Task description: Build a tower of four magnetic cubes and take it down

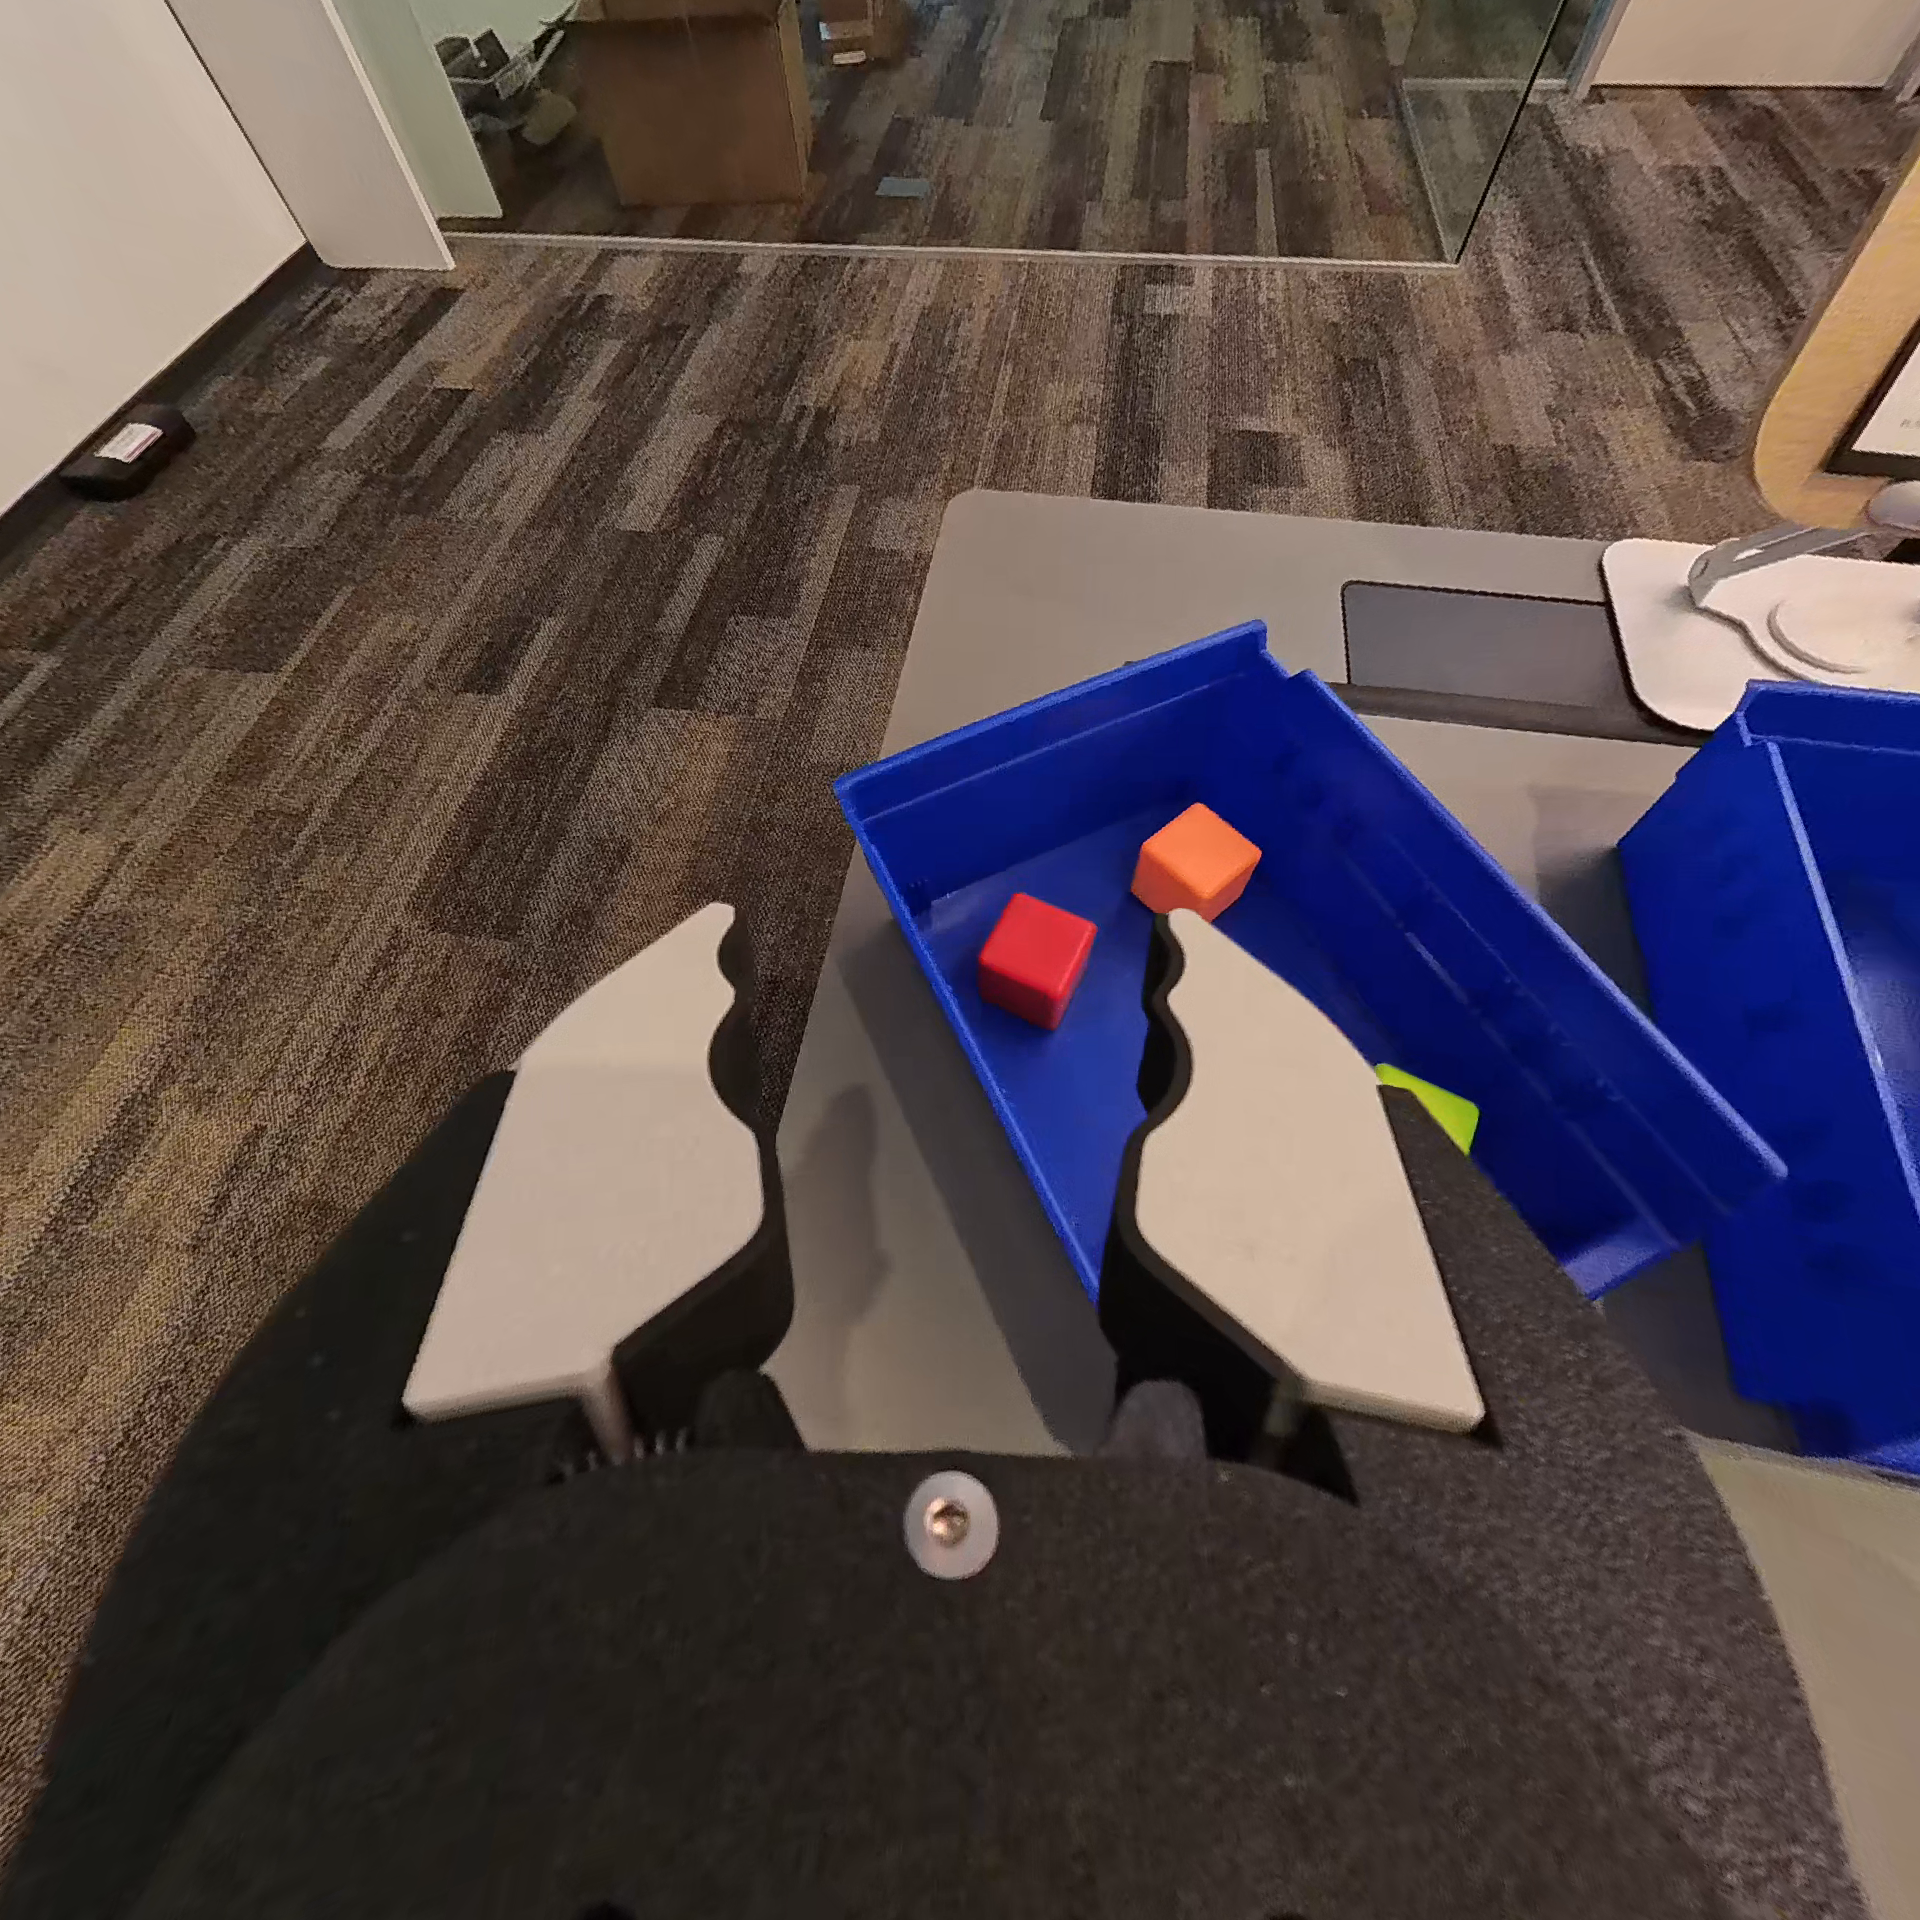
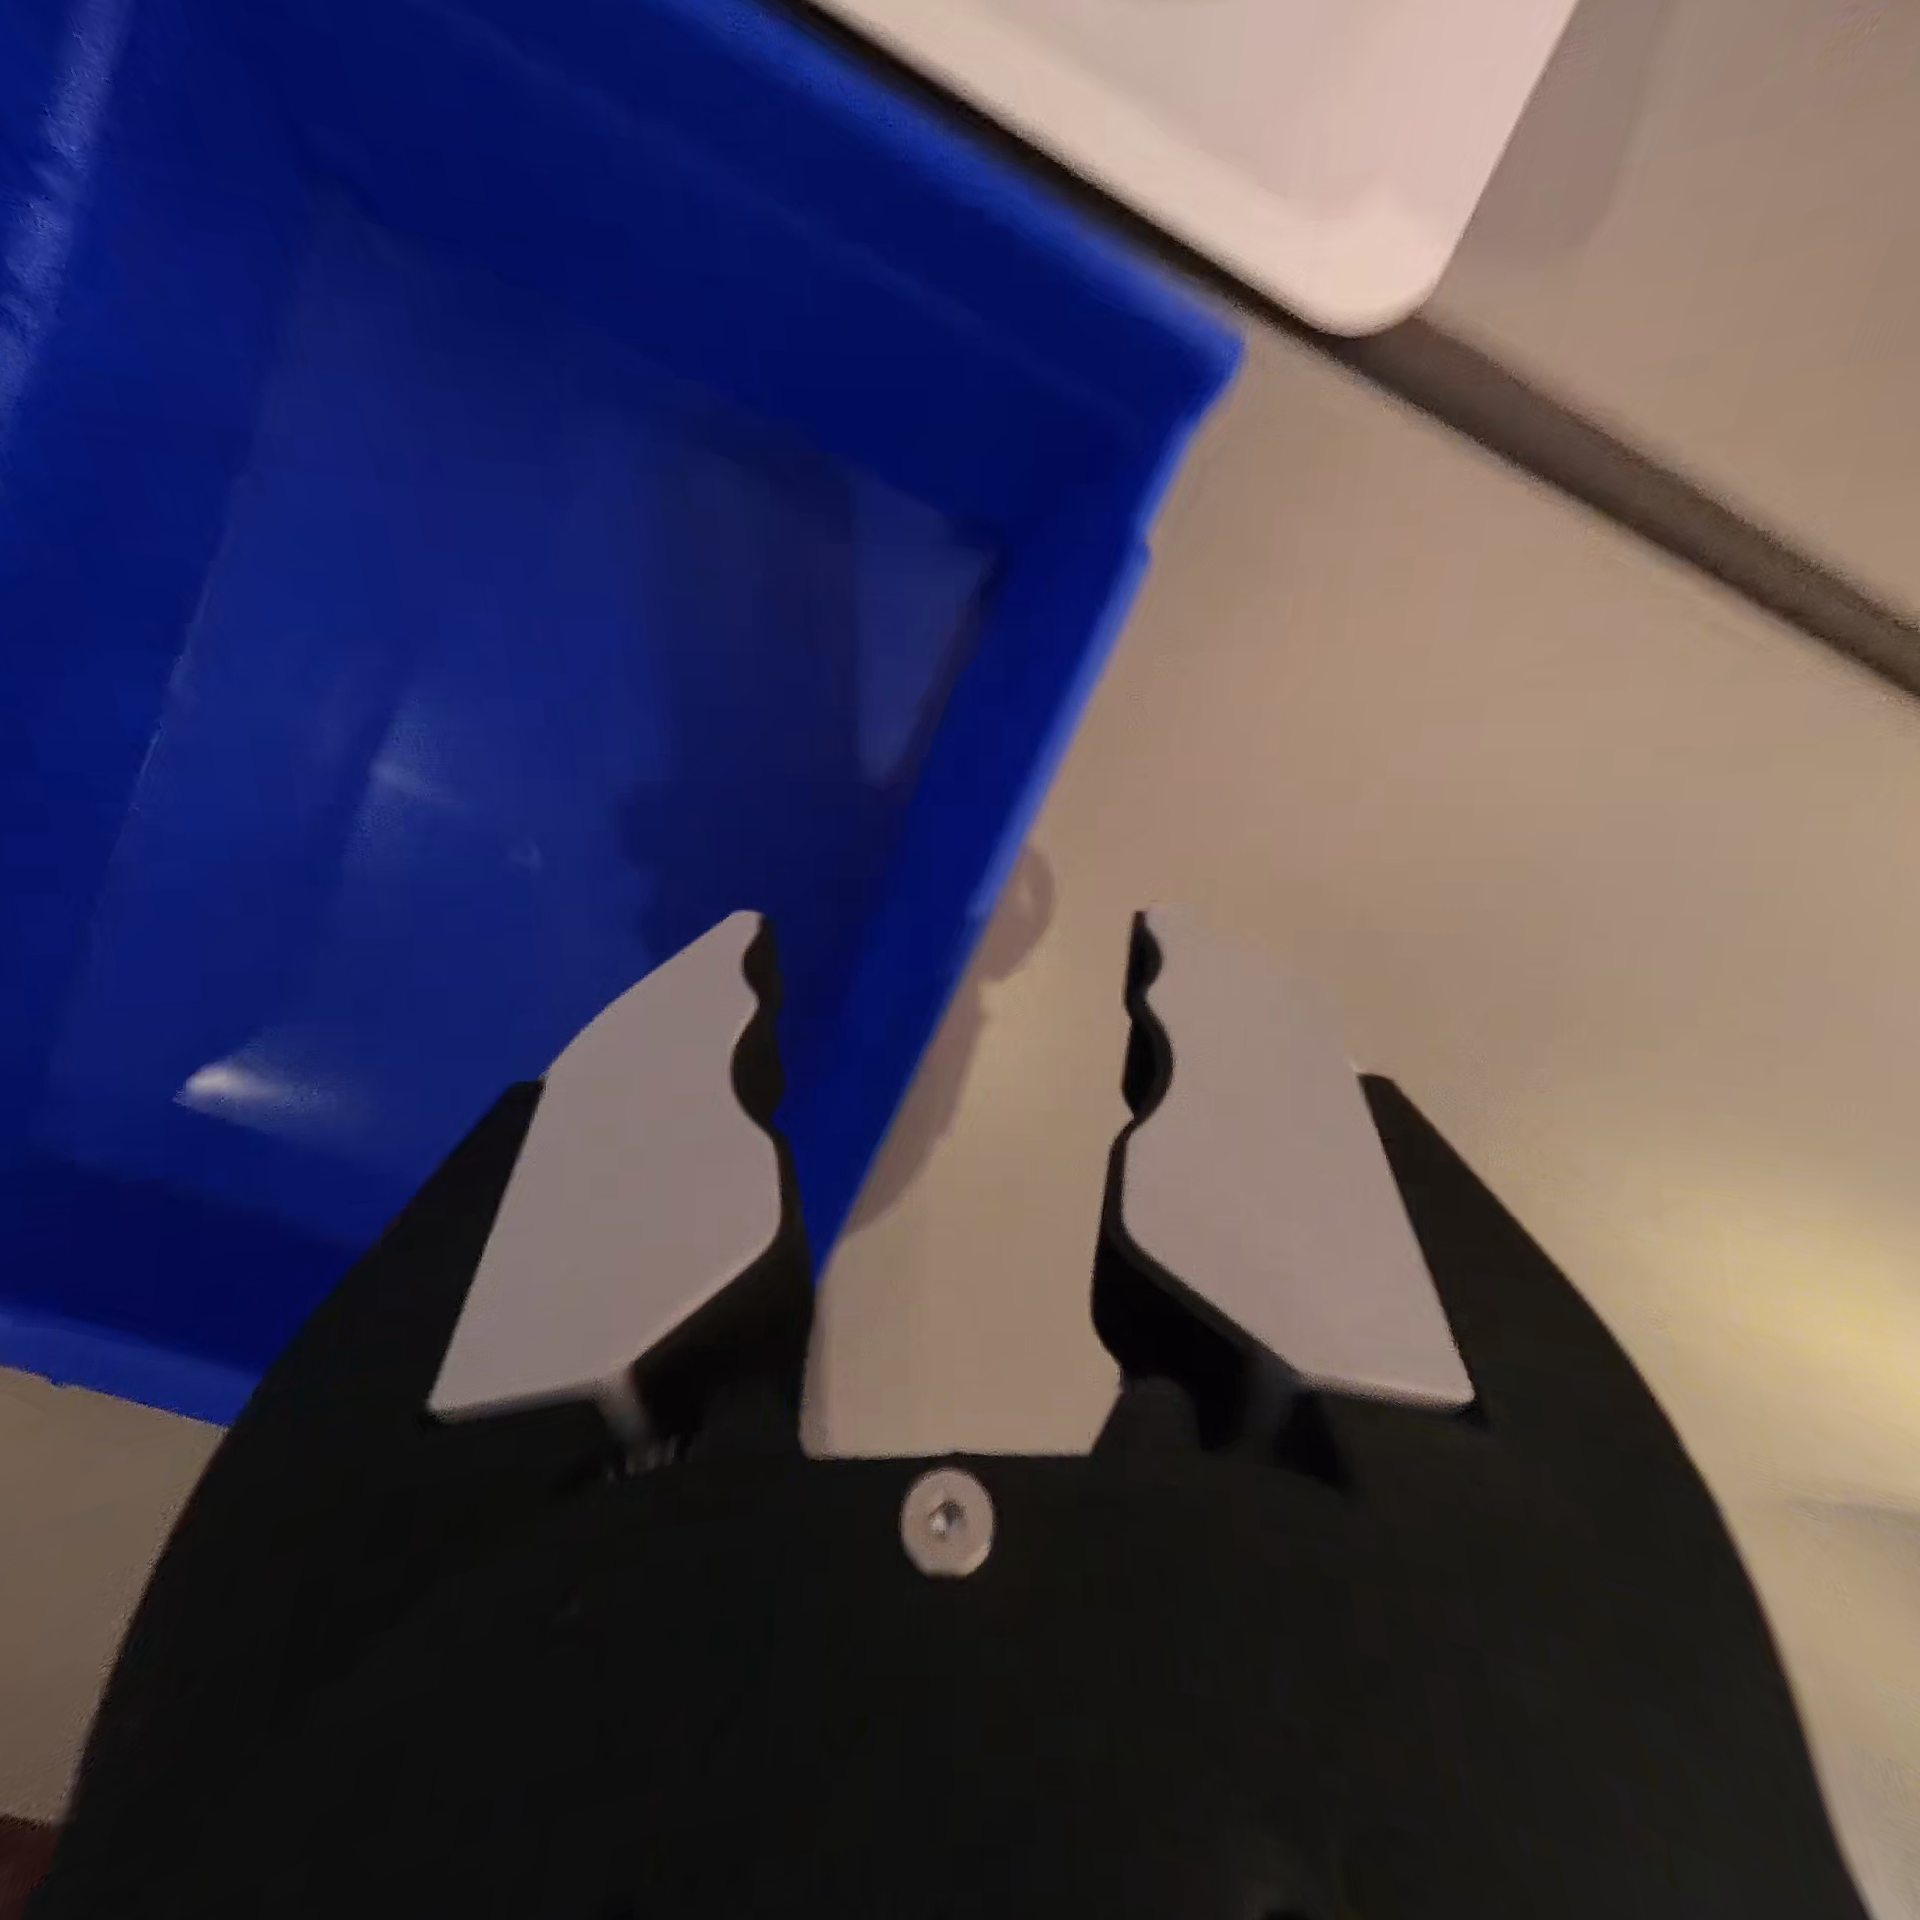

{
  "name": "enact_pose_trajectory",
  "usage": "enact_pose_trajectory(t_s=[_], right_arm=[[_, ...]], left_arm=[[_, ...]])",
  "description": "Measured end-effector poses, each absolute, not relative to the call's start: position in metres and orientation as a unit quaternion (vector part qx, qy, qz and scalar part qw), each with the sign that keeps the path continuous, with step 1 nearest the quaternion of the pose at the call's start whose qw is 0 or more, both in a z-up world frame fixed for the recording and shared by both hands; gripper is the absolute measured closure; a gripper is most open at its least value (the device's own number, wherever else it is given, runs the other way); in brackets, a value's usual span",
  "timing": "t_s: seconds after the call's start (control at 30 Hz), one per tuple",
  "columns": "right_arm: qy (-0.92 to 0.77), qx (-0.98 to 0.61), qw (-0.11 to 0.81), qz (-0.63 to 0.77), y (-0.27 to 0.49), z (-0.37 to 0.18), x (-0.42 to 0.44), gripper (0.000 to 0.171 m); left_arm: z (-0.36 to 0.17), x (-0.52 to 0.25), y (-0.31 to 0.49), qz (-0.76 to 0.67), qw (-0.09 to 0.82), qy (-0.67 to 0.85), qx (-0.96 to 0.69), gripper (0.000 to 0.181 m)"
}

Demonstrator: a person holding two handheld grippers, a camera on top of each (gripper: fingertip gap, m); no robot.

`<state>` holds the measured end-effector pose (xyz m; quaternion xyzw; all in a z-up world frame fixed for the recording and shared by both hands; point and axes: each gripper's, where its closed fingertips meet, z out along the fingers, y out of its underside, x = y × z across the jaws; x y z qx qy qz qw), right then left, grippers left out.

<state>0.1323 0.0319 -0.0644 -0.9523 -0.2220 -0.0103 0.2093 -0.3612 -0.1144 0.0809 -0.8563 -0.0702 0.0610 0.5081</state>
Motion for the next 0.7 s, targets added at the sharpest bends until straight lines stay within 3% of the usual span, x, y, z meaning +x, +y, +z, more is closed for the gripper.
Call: enact_pose_trajectory(t_s=[0.03, 0.07, 0.1, 0.23, 0.3, 0.7], right_arm=[[-0.218, -0.957, 0.189, -0.007, 0.025, -0.077, 0.142, 0.114], [-0.223, -0.962, 0.159, 0.002, 0.016, -0.091, 0.146, 0.104], [-0.231, -0.964, 0.128, 0.019, 0.007, -0.103, 0.144, 0.109], [-0.247, -0.966, 0.055, 0.055, -0.009, -0.125, 0.141, 0.153], [-0.219, -0.97, 0.039, 0.093, -0.007, -0.123, 0.145, 0.162], [-0.199, -0.974, 0.05, 0.09, 0.021, -0.124, 0.276, 0.164]], left_arm=[[0.081, -0.36, -0.113, 0.062, 0.507, -0.071, -0.857, 0.109], [0.08, -0.358, -0.111, 0.061, 0.505, -0.072, -0.858, 0.109], [0.08, -0.355, -0.109, 0.059, 0.502, -0.071, -0.86, 0.108], [0.076, -0.341, -0.101, 0.074, 0.485, -0.044, -0.87, 0.108], [0.076, -0.335, -0.099, 0.081, 0.48, -0.033, -0.873, 0.108], [0.073, -0.315, -0.089, 0.114, 0.456, -0.001, -0.883, 0.109]])
